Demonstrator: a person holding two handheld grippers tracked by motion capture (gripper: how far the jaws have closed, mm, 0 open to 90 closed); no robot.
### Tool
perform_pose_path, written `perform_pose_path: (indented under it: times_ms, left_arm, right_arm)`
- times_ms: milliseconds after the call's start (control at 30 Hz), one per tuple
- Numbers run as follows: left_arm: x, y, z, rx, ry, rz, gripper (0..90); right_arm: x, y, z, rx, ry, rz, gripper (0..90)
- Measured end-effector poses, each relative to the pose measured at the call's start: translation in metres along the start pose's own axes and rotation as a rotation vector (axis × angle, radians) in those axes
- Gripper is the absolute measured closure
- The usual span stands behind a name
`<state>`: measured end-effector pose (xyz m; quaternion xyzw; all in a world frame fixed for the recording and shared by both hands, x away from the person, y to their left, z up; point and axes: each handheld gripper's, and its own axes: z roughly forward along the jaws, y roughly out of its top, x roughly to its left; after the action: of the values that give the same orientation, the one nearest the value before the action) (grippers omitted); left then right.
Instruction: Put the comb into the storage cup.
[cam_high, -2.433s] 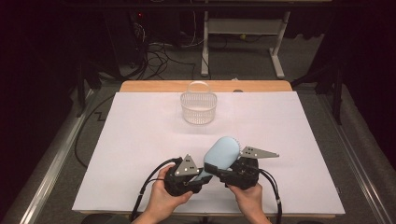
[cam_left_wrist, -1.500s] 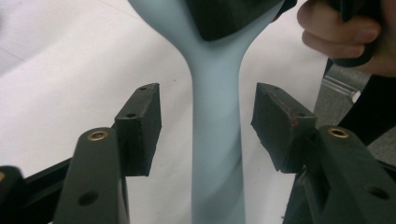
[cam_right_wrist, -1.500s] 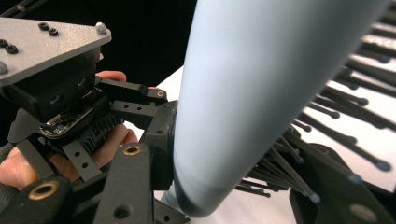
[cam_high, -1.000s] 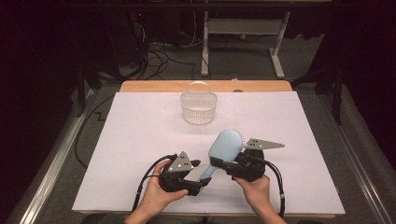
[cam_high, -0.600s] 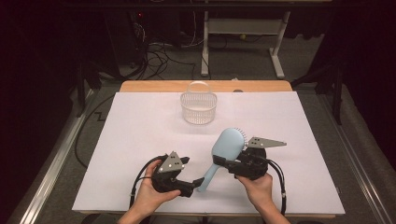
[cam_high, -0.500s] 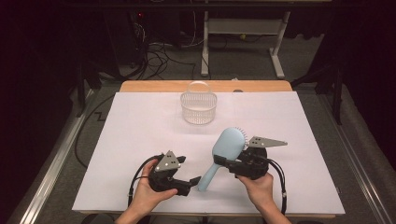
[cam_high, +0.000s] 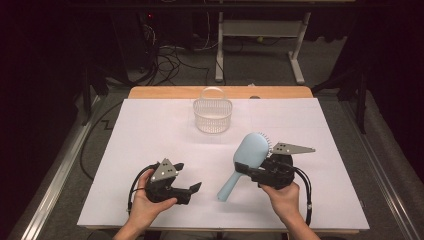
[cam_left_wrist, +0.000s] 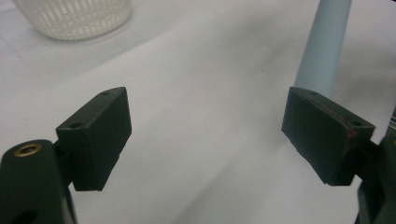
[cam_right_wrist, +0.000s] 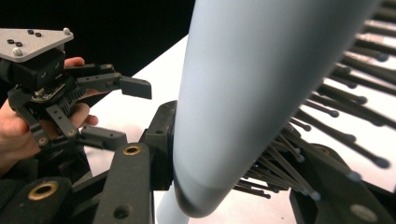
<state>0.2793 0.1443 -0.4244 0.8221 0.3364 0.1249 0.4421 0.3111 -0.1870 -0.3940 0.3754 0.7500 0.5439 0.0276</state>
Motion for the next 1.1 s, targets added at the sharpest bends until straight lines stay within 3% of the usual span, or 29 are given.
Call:
perform_pose_path:
  times_ms: [100,533,800,1100]
  left_arm:
    - [0.006,-0.002,-0.003,-0.001,0.012,-0.022,16.9]
    - [0.025,-0.010,-0.016,-0.004,0.073,-0.035,16.8]
    - [0.040,-0.017,-0.028,-0.033,0.119,-0.057,16.8]
    - [0.058,-0.029,-0.039,-0.047,0.183,-0.108,19.2]
  right_arm:
    - [-0.003,0.001,-0.003,-0.001,-0.009,0.004,56.6]
    - [-0.009,0.007,-0.016,-0.009,-0.043,-0.004,56.5]
    - [-0.014,0.012,-0.024,-0.010,-0.075,-0.004,56.4]
    - [-0.019,0.017,-0.032,-0.013,-0.102,-0.008,56.4]
